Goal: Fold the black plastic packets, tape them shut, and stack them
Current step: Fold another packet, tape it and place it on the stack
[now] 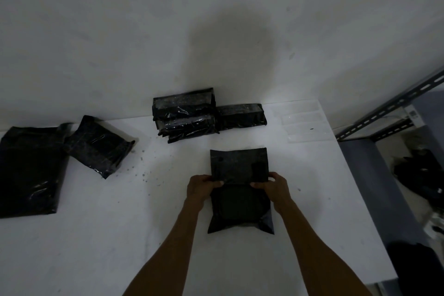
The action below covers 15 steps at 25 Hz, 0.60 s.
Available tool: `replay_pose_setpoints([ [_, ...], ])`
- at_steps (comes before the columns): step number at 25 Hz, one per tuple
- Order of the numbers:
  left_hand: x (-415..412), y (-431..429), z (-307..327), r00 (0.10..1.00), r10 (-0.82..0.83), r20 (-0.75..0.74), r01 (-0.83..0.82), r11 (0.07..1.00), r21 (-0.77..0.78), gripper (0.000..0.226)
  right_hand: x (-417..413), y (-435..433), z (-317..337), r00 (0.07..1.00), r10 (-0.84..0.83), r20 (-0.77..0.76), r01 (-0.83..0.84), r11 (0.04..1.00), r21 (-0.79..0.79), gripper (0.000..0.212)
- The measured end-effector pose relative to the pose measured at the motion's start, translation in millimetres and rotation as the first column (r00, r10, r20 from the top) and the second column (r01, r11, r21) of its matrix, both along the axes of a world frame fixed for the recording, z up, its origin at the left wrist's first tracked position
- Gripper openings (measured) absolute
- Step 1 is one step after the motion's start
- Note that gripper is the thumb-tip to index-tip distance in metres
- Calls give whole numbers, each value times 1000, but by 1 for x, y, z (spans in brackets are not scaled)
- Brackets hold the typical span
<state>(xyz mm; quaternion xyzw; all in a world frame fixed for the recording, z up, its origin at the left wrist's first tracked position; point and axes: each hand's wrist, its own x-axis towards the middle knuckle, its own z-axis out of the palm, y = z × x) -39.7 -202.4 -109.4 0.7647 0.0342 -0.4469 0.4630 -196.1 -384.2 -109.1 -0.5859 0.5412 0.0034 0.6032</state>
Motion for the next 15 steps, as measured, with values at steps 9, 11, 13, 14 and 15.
replay_pose_setpoints([
  [9,-3,12,-8,997,-37,70,42,997,-72,21,-5,-6,7,992,82,99,-83,997,3,43],
  [11,-5,14,-12,999,32,37,-28,995,-101,34,-9,-4,6,991,70,112,-71,997,0,33],
  [13,-8,14,-8,995,96,-10,-97,983,-155,35,-12,-4,9,991,-3,132,-4,998,57,24],
  [14,-11,13,-6,991,131,-33,-135,975,-179,31,-14,-4,11,988,-28,149,18,997,72,20],
  [15,-12,12,-2,985,168,-50,-174,965,-194,27,-15,-6,12,986,-41,160,30,997,70,17],
])
